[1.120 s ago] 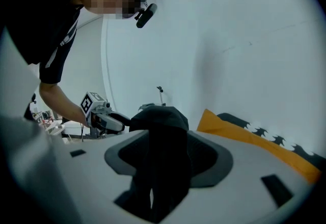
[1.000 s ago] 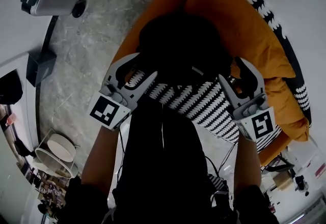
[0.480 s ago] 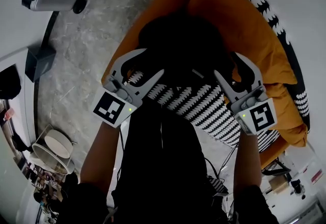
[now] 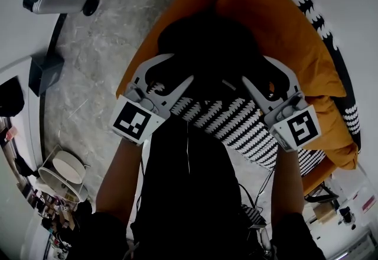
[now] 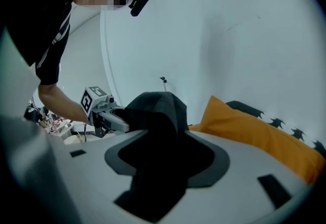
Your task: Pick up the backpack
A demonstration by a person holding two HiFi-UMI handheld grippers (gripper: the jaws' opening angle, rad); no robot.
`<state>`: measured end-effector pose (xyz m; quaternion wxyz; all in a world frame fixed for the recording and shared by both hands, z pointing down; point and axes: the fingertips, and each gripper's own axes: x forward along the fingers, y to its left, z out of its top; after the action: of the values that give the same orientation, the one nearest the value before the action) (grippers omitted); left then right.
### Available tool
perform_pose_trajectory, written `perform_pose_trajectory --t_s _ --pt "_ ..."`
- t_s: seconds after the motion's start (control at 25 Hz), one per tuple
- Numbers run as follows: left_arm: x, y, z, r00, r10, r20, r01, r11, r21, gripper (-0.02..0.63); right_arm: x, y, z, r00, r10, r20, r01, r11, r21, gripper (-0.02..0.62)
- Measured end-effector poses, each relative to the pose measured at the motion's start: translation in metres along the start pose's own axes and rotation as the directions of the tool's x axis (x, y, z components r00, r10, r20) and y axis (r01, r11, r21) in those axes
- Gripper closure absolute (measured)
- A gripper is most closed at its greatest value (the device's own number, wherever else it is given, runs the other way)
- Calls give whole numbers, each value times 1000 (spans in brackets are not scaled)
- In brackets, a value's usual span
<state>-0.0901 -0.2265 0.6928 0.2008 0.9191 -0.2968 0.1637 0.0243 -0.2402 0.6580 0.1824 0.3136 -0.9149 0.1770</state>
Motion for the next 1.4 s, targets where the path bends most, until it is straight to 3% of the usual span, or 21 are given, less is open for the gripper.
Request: perform_pose_trajectory --t_s 0.2,0.48,1.04,1.4 --pt "4 0 -4 1000 6 -14 -6 1000 -6 445 3 -1 -2 1000 -4 -9 4 1000 -13 396" --pt "5 -1 -7 1000 5 -27 -5 1000 -13 468 8 9 -5 999 33 -21 -33 999 7 518" --pt "-1 -12 -19 997 -69 -17 67 995 -75 498 -3 19 -18 997 27 -78 -22 998 64 540" --pt "-13 -34 -33 993 -95 -67 86 989 -121 517 -20 36 -32 996 30 -80 -21 994 106 540"
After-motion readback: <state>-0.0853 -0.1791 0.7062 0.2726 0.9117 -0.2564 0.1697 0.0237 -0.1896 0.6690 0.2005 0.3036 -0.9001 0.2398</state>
